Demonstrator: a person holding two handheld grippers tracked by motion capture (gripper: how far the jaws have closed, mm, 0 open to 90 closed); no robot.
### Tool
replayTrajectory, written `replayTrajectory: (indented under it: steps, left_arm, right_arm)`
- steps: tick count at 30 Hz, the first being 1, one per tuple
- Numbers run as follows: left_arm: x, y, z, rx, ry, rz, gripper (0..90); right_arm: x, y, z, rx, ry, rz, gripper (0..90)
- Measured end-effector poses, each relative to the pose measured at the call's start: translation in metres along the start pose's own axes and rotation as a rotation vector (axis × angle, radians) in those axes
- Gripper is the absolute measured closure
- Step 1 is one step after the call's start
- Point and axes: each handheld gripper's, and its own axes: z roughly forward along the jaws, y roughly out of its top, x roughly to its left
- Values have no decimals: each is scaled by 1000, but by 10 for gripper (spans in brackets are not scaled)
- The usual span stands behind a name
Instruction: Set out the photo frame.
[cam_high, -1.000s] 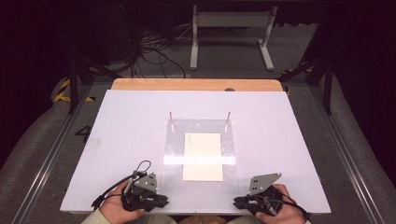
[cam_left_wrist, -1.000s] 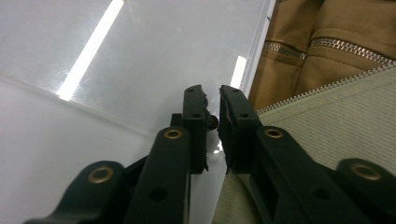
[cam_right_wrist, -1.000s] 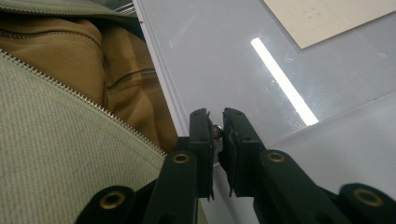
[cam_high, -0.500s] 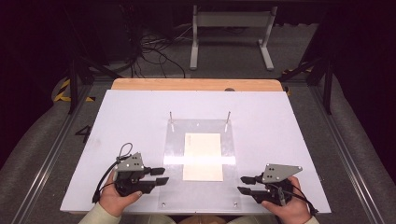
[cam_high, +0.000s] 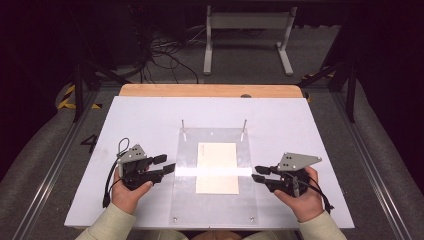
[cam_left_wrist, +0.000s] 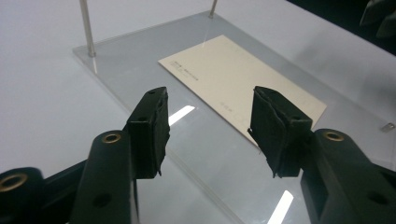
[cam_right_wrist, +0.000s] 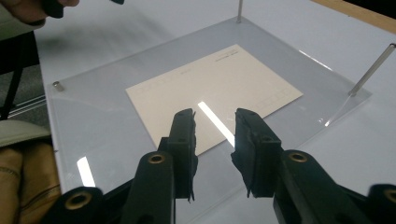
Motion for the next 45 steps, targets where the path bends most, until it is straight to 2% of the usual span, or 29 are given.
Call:
replayTrajectory:
  steps: [2,4,7,15,17,20,22,26,28,30,35,38,40,41,43,44,45]
  left_arm:
    - [0,-2,1,9,8,7,447]
    - [-2,-4,0,10,22,21,442]
    - [-4,-6,-2,15,33,41,442]
    - [-5,-14,-4,27,47,42,442]
    - [-6,-15,-6,32,56,48,442]
    - [-7,-20,-9,43,68,52,440]
    - [-8,-22,-11,41,71,52,440]
    - [-7,-25,-16,37,79,43,437]
    - [-6,-26,-16,41,83,41,435]
    - [-7,-27,-16,43,82,38,435]
    - [-8,-28,-16,44,84,44,435]
    - [-8,-28,-15,51,79,47,435]
    - [-8,-29,-15,54,76,51,434]
    - [-8,-29,-15,56,76,53,434]
    - [-8,-29,-14,56,76,52,433]
    - [-9,-29,-14,55,77,51,433]
    - [-9,-29,-14,55,77,51,433]
  right_arm:
    - [-6,7,4,-4,-21,-11,703]
    - [-11,14,6,-40,-56,-24,735]
    - [-19,28,12,-65,-92,-20,689]
    - [-36,48,26,-31,-128,-8,706]
    - [-43,52,31,-14,-170,-7,710]
    - [-56,57,40,16,-201,-16,744]
    - [-65,58,48,14,-209,18,744]
    - [-85,58,62,37,-280,44,745]
    - [-92,57,68,29,-304,58,702]
    - [-99,55,75,9,-293,79,703]
    - [-114,47,95,14,-325,114,684]
    - [-121,41,104,8,-345,154,663]
    - [-126,37,110,-14,-329,207,665]
    - [-126,37,110,-14,-329,207,665]
    - [-128,34,115,-12,-339,218,704]
    - [-130,33,119,-15,-338,232,763]
    - [-130,33,119,-15,-338,232,763]
